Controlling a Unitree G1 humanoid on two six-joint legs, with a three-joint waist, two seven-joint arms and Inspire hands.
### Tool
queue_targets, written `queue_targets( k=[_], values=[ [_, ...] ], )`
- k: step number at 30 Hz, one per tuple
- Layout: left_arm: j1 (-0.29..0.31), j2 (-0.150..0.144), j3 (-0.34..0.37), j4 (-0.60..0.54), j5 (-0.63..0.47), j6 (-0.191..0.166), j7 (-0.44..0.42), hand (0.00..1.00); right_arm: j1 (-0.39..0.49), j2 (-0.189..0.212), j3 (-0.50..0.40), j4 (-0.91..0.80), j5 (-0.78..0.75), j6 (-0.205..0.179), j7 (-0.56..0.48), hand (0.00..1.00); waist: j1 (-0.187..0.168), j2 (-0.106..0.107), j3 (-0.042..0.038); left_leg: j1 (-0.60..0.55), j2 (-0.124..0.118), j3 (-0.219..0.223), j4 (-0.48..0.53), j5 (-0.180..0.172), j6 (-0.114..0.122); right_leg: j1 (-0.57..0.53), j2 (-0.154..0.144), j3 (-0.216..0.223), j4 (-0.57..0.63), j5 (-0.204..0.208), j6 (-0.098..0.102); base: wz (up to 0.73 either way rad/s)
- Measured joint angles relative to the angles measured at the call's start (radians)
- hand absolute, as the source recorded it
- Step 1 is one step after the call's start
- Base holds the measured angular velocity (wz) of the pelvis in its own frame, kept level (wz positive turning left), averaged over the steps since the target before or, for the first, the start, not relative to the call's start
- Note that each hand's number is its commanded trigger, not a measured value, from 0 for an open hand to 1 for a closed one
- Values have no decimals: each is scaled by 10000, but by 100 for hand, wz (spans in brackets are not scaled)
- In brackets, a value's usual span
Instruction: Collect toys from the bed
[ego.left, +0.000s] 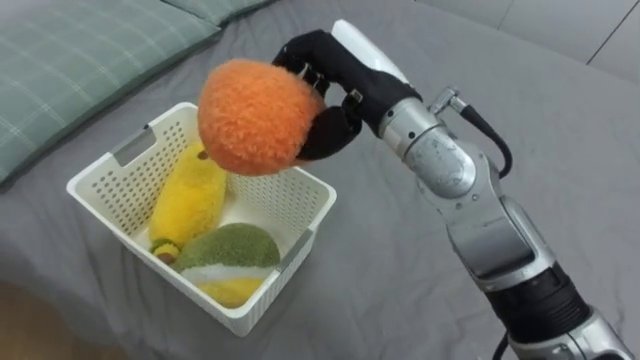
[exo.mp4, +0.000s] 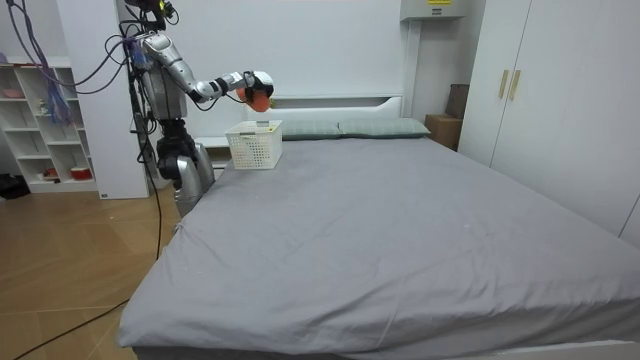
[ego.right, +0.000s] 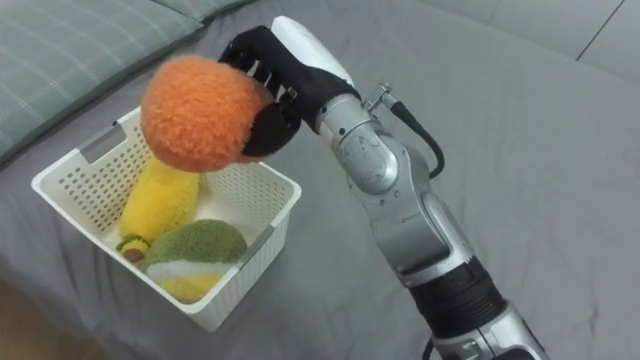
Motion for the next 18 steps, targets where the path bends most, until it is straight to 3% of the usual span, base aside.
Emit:
queue_targets(
  k=[6,18],
  values=[
    [93,5,1,-210,763,-1,-1,0,0,9,-1,144,-79,-1,0,0,0,-53,-29,-21,-10,-37,49,0,0,25,1,14,6,0,0,2],
    [156,116,-32,-587,954,7,-4,0,6,-22,-1,191,-92,-2,43,0,-92,-37,-14,33,-31,-147,61,2,1,125,-6,-28,-5,0,0,1]
  ],
)
